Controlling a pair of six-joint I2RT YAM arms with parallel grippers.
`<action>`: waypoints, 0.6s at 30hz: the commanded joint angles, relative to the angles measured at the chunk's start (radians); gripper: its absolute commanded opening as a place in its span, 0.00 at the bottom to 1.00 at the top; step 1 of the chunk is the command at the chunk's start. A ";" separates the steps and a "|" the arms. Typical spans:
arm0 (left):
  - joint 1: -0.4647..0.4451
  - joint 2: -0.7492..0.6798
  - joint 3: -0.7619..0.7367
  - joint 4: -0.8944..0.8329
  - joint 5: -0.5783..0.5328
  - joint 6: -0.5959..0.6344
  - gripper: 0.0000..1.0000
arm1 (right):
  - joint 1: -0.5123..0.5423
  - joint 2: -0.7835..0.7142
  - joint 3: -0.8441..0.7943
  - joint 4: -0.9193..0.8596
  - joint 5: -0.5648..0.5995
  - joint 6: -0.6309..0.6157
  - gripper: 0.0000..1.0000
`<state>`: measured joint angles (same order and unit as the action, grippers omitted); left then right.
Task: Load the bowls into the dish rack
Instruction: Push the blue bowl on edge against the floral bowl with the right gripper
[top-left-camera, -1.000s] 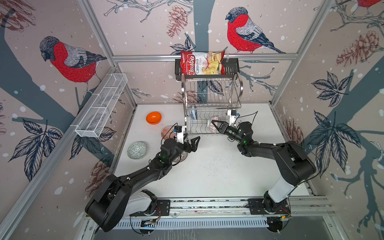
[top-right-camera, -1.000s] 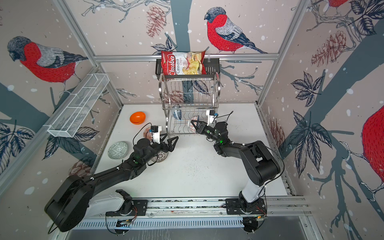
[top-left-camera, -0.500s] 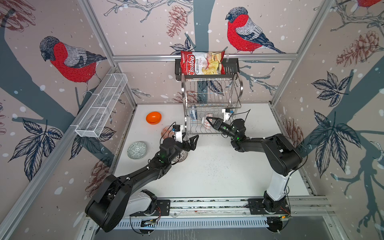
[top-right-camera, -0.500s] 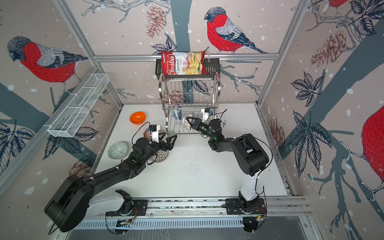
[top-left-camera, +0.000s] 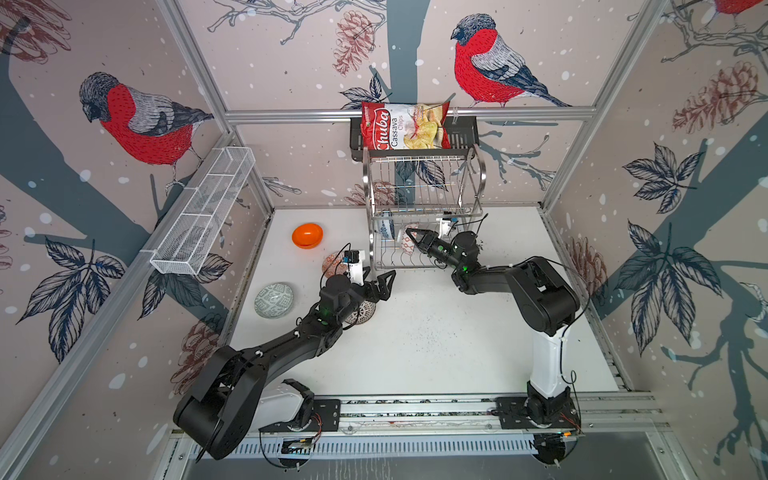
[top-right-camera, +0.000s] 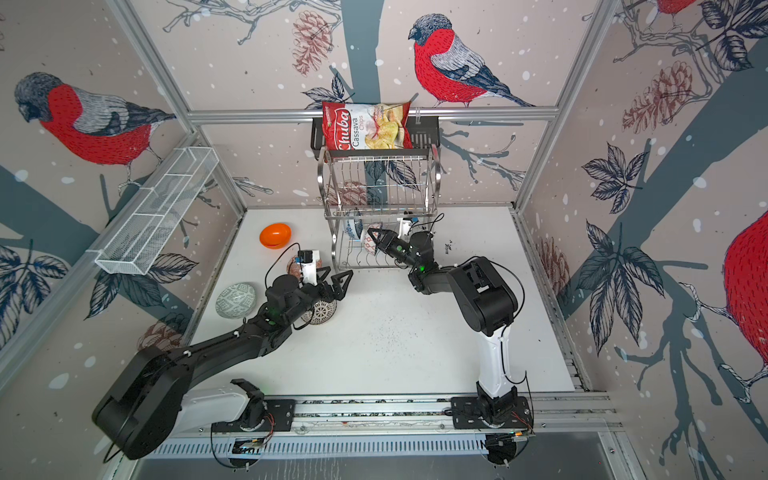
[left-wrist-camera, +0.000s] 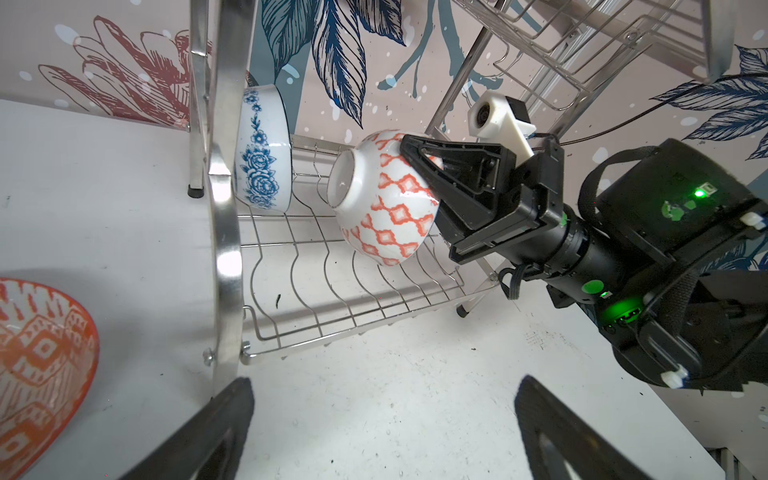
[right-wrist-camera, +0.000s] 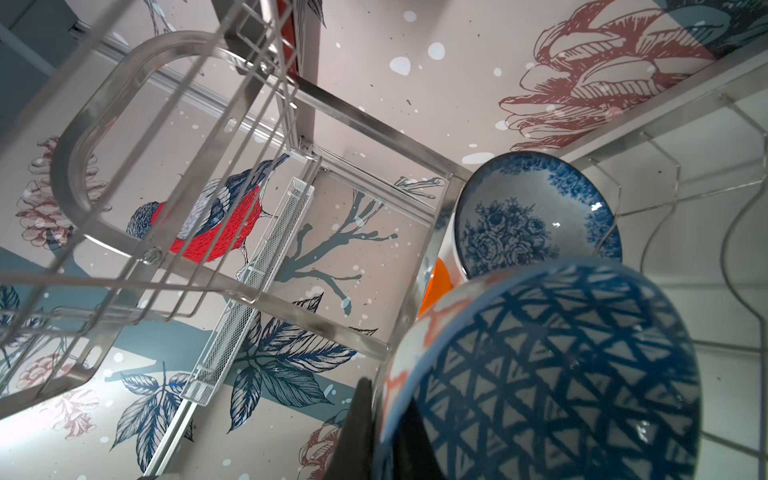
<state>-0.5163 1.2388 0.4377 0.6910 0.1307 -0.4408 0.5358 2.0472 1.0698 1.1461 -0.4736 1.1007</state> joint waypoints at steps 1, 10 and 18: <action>0.004 -0.004 0.002 0.030 0.004 -0.002 0.98 | 0.001 0.018 0.029 0.080 0.001 0.019 0.00; 0.005 0.004 0.007 0.031 0.007 -0.005 0.98 | 0.000 0.062 0.083 0.069 0.004 0.025 0.00; 0.005 0.003 0.006 0.031 0.009 -0.006 0.98 | -0.005 0.105 0.106 0.088 0.006 0.039 0.00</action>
<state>-0.5137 1.2411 0.4381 0.6910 0.1307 -0.4450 0.5335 2.1426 1.1637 1.1511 -0.4728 1.1290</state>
